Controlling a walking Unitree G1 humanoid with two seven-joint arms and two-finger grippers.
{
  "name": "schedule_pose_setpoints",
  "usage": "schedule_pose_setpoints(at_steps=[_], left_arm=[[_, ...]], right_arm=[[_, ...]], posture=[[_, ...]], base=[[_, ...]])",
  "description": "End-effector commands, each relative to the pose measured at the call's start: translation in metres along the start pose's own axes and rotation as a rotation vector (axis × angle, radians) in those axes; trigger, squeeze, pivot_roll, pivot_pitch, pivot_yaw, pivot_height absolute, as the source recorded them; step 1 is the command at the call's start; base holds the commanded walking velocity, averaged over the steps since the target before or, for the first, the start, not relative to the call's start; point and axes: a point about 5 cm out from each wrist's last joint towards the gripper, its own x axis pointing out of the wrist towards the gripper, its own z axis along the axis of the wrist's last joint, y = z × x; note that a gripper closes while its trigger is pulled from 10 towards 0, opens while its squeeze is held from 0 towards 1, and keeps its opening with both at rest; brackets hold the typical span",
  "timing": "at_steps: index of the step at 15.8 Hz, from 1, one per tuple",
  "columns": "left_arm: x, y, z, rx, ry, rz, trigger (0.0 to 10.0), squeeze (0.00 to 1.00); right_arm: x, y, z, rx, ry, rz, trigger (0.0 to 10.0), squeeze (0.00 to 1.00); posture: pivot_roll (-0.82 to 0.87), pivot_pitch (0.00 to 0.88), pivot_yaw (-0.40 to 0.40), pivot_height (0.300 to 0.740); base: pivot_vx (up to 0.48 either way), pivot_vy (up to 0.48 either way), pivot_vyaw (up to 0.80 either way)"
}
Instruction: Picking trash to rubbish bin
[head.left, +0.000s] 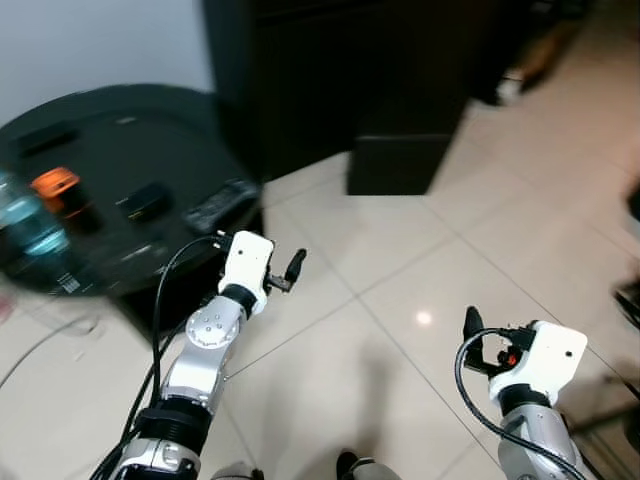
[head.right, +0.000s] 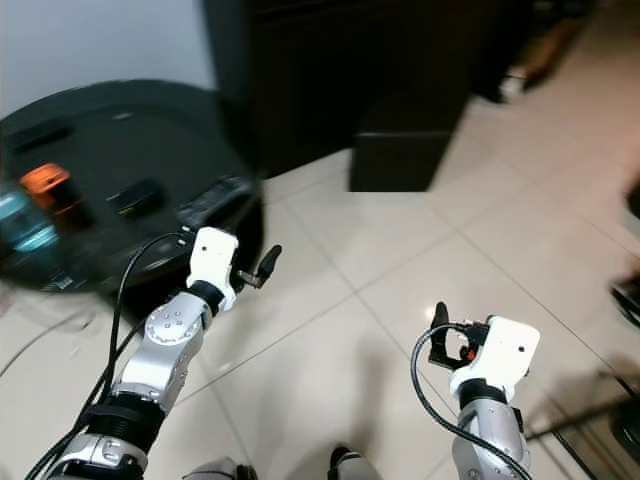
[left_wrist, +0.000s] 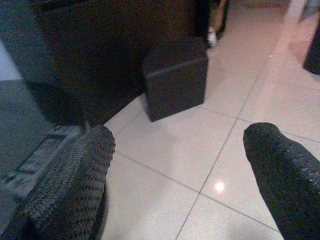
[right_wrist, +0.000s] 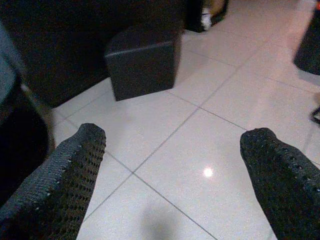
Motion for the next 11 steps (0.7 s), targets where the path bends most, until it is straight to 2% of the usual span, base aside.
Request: schedule_pose_setpoints(at_steps=[1,11], left_arm=[[0.0039,-0.0013,0.0046,-0.003,-0.006,-0.011,10.0,0.0],[0.0074,-0.0053,0.0065,-0.016,-0.007,-0.011,10.0,0.0]], right_arm=[[0.0008,-0.0022,0.0039,-0.014,-0.006,-0.01,10.0,0.0],[0.0034,-0.0031,0.0077,-0.013,-0.02,-0.027,10.0,0.0]], posture=[[0.12,0.098,-0.046,0.74],[0.12,0.094,-0.048,0.74]], base=[[0.0,0.0,-0.77],[0.0,0.0,-0.77]])
